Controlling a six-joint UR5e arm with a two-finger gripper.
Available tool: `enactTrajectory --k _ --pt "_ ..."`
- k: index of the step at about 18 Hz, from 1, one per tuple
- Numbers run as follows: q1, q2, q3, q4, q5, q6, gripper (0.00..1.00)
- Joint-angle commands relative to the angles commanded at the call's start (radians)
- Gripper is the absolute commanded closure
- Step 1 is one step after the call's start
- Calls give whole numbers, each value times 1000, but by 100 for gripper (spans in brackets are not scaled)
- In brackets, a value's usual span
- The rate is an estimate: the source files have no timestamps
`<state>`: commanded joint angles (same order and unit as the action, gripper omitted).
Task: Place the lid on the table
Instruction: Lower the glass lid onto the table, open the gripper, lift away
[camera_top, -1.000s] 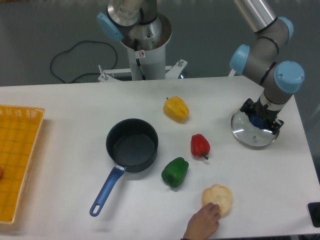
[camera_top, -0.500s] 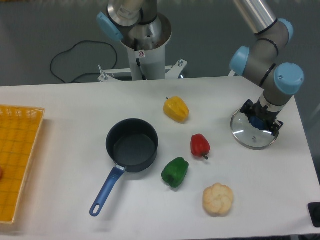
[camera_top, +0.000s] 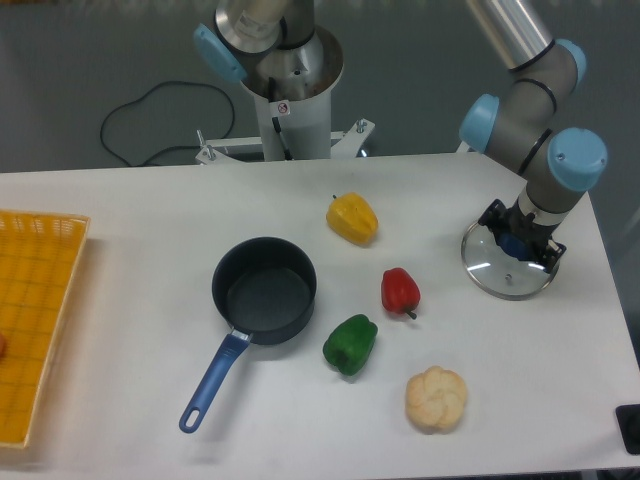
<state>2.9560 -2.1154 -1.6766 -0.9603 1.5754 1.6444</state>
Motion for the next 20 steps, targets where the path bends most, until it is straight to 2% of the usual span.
enactTrajectory --k 4,5,6,7,12,15,17,20 --pt "0 8 0 -2 2 2 22" --pt "0 11 0 -2 0 3 18" --pt "0 23 -2 -3 0 3 7" --pt "-3 40 -6 -3 2 2 0" --pt "2 119 -14 -5 5 5 0" --pt "2 161 24 -35 8 5 0" --pt "-2 178 47 -102 23 9 0" --pt "-5 187 155 -309 35 134 0"
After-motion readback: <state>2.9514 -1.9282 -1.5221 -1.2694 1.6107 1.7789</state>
